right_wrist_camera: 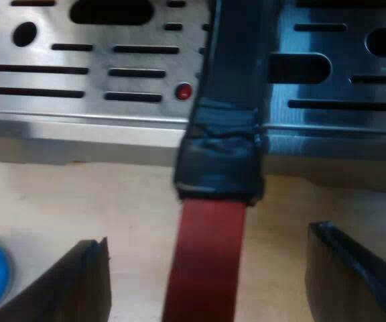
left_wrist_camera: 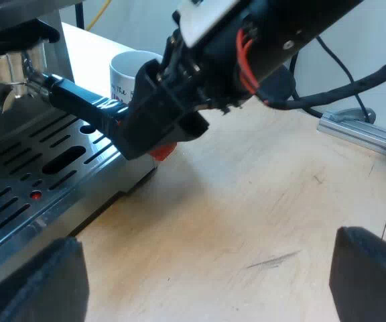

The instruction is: Grind coffee beans and then tamp

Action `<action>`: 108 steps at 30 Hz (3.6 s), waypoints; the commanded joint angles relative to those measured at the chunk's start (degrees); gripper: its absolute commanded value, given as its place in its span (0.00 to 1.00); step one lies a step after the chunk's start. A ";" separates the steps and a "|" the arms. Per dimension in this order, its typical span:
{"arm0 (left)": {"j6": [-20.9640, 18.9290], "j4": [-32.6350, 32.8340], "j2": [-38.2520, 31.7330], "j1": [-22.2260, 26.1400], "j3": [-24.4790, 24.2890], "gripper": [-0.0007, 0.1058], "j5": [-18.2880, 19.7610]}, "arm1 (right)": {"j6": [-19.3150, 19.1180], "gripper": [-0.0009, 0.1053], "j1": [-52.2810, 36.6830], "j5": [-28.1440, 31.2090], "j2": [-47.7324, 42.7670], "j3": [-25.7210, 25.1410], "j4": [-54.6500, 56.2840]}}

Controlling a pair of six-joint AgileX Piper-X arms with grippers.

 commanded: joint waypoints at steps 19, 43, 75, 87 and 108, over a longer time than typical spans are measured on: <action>-0.42 -0.16 -0.41 -0.31 -0.01 0.75 -0.43 | -0.78 0.60 -3.28 -2.57 5.78 -0.55 -4.09; -0.42 -0.16 -0.41 -0.31 -0.01 0.75 -0.43 | -1.11 0.32 -3.28 -2.57 5.78 -0.55 -4.15; -0.42 -0.16 -0.41 -0.31 -0.01 0.75 -0.43 | -1.11 0.01 -3.17 -0.85 5.78 -0.55 -2.38; -0.42 -0.16 -0.41 -0.31 -0.01 0.75 -0.43 | -0.61 0.01 -3.17 -0.85 3.66 -0.55 0.38; -0.42 -0.16 -0.41 -0.31 -0.01 0.75 -0.43 | 3.67 0.01 1.36 4.66 2.86 -0.55 2.51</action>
